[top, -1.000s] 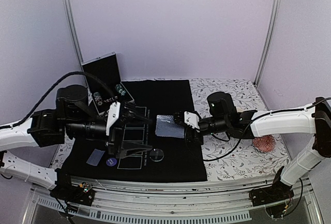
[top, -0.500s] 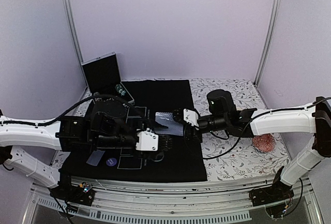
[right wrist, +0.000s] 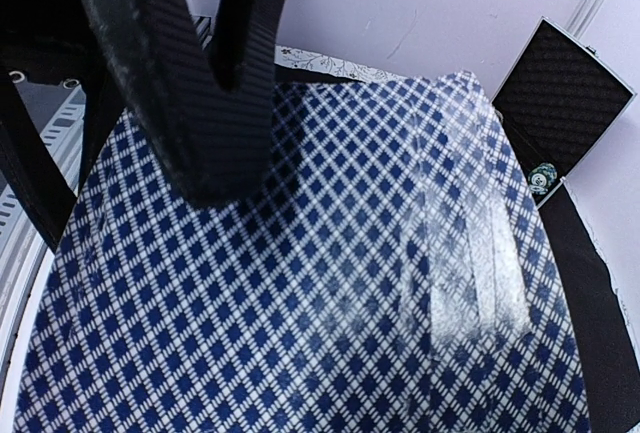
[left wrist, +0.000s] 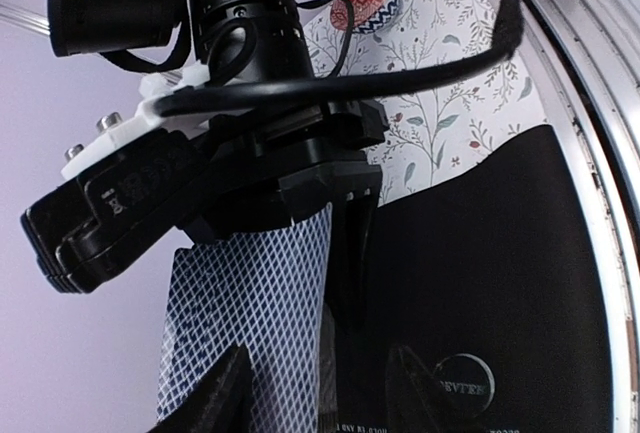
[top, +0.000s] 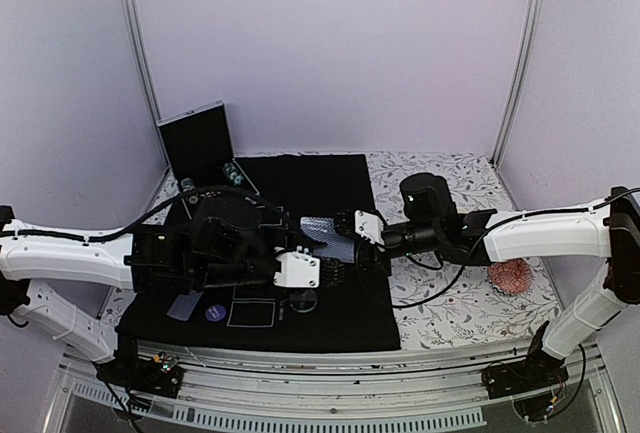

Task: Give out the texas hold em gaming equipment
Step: Pick up the poker card from the face-down deck piles.

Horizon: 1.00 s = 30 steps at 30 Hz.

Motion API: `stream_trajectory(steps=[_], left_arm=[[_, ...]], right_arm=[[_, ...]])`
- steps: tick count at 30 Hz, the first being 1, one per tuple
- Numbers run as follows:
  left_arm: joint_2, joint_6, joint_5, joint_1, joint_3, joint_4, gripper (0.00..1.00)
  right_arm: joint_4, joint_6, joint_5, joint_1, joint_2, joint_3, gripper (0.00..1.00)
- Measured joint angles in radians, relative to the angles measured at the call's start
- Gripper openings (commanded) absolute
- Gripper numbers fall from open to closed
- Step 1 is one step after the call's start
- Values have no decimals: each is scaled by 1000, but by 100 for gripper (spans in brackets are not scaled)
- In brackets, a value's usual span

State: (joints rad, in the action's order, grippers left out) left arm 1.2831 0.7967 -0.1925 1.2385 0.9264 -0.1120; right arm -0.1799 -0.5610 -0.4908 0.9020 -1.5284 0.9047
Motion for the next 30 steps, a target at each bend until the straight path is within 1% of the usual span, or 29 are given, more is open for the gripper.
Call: stream_trajectory(steps=[4,10,18,21,30], left_arm=[[4,2,-11,0,0,7,36],[27,3,-43,-4,8,10,18],[24,-11,-27,-5,21,6,7],[19,-15,-21,-5,22,1,6],[16,-30,2,-5,24,-23,18]], right_arm=[[0,0,-1,0,0,0,37],[0,0,-2,0,0,0,37],[0,0,-2,0,0,0,37],[0,0,-2,0,0,0,37],[9,-1,-2,0,0,3,37]])
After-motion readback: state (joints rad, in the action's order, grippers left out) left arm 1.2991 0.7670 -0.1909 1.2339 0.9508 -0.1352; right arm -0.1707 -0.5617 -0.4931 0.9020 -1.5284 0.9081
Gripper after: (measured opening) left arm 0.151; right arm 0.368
